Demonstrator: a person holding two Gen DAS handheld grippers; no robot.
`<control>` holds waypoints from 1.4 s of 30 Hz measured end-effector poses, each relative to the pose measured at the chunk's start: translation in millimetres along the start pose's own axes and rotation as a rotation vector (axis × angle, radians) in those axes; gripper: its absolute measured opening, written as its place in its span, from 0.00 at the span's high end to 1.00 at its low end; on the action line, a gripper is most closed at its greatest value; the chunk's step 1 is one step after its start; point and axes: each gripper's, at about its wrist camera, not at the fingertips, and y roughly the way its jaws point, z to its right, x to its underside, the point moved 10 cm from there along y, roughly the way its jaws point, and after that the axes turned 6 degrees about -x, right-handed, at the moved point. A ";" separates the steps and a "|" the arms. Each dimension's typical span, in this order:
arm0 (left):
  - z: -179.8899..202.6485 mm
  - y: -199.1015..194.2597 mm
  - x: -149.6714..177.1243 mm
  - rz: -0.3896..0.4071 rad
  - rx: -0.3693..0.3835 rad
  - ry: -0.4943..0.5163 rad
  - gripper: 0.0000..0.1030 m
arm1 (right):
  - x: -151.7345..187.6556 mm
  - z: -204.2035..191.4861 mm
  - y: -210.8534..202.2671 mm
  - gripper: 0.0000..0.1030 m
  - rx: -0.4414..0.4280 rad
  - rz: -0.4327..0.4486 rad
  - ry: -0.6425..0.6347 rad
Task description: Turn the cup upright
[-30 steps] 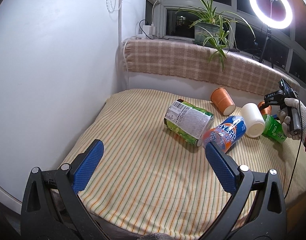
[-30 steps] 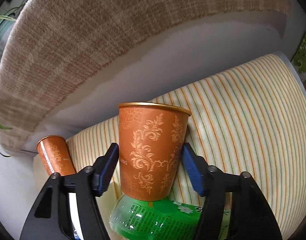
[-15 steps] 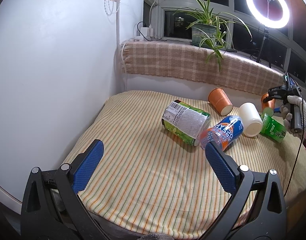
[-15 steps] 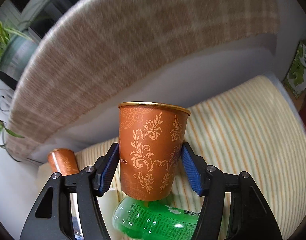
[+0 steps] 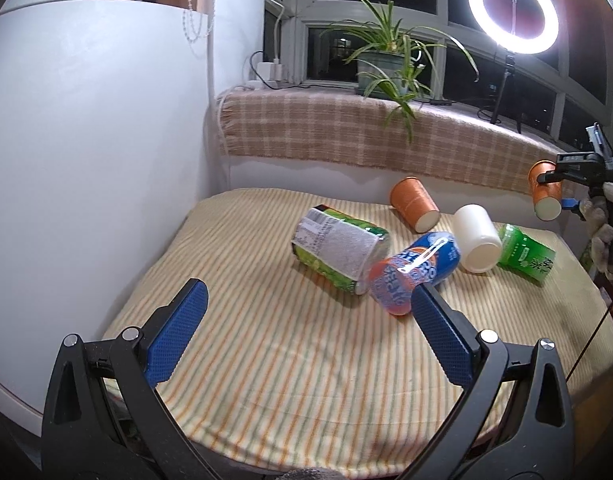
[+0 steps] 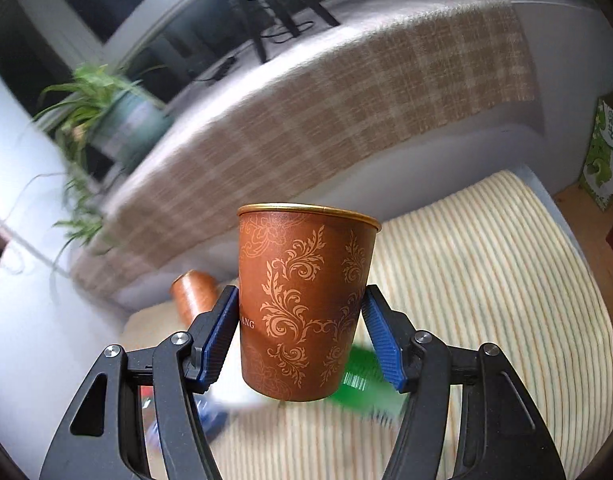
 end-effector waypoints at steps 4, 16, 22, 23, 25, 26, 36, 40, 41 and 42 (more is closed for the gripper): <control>13.1 1.5 0.5 -0.006 0.029 0.008 0.00 | 36.9 -17.9 -18.1 0.40 -0.075 -0.042 -0.028; 44.8 7.2 12.8 -0.069 0.132 -0.002 0.00 | 164.3 -51.4 -15.1 0.40 -0.222 -0.289 -0.056; 53.2 8.6 18.6 -0.095 0.162 0.003 0.00 | 207.2 -56.4 12.5 0.40 -0.223 -0.398 -0.053; 54.8 8.8 19.3 -0.097 0.166 0.005 0.00 | 209.6 -54.7 16.0 0.40 -0.219 -0.404 -0.053; 57.3 9.2 20.1 -0.100 0.172 0.005 0.00 | 214.8 -53.5 24.3 0.40 -0.206 -0.418 -0.057; 58.1 9.4 20.3 -0.103 0.174 0.003 0.00 | 217.2 -53.5 25.2 0.40 -0.200 -0.420 -0.058; 65.3 10.3 19.6 -0.112 0.202 -0.003 0.00 | 222.8 -46.2 25.5 0.35 -0.141 -0.403 -0.105; 70.5 11.3 19.1 -0.117 0.208 0.005 0.00 | 219.0 -45.2 17.8 0.29 -0.148 -0.381 -0.117; 72.0 11.7 18.7 -0.119 0.211 0.005 0.00 | 217.5 -45.1 14.7 0.29 -0.150 -0.374 -0.122; 73.7 12.6 18.4 -0.127 0.221 0.002 0.00 | 216.1 -45.4 10.3 0.29 -0.153 -0.362 -0.128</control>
